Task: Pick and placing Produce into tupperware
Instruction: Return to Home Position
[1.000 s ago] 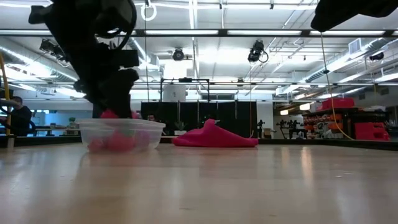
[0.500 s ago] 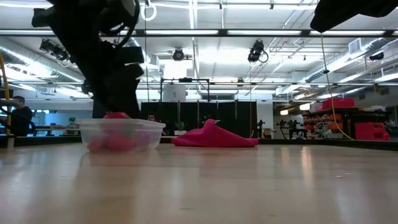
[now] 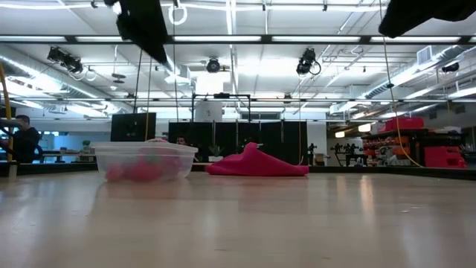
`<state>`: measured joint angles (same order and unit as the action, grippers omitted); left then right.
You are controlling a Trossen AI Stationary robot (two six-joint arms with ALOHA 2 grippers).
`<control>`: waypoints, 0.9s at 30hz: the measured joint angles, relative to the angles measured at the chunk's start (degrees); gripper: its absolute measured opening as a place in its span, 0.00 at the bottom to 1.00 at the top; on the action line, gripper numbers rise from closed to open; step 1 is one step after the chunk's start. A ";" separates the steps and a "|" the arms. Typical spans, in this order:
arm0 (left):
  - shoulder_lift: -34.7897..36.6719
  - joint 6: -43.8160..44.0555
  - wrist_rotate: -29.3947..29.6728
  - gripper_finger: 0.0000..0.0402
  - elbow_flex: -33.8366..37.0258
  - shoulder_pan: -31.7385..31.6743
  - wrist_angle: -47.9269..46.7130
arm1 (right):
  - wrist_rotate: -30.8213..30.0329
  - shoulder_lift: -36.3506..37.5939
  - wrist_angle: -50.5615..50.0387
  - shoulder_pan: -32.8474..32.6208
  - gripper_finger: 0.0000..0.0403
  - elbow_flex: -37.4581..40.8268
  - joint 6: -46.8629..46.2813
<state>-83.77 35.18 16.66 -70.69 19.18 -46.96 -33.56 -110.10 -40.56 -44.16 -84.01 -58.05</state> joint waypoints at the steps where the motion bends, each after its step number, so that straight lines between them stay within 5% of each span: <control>1: -0.01 -0.65 -0.44 0.65 -1.52 0.55 -1.67 | 0.83 0.00 0.07 0.00 0.21 0.00 -0.35; 6: -0.02 -2.46 -0.37 0.65 -8.01 3.56 -11.28 | 1.70 0.00 0.10 0.26 0.21 0.00 2.87; 13: 1.70 6.74 6.75 0.64 -10.43 5.65 -23.86 | 1.36 0.00 -0.56 2.23 0.21 0.00 23.10; 20: 8.39 19.23 14.87 0.64 -10.48 5.86 -37.19 | 0.86 3.65 -2.18 5.33 0.21 0.00 13.88; 27: 15.31 23.64 19.00 0.62 -10.48 7.90 -41.64 | -7.08 19.99 -10.74 10.29 0.21 -0.01 15.19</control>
<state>-68.45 58.81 35.66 -81.17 27.08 -88.59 -40.64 -90.12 -51.31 -33.87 -84.02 -42.86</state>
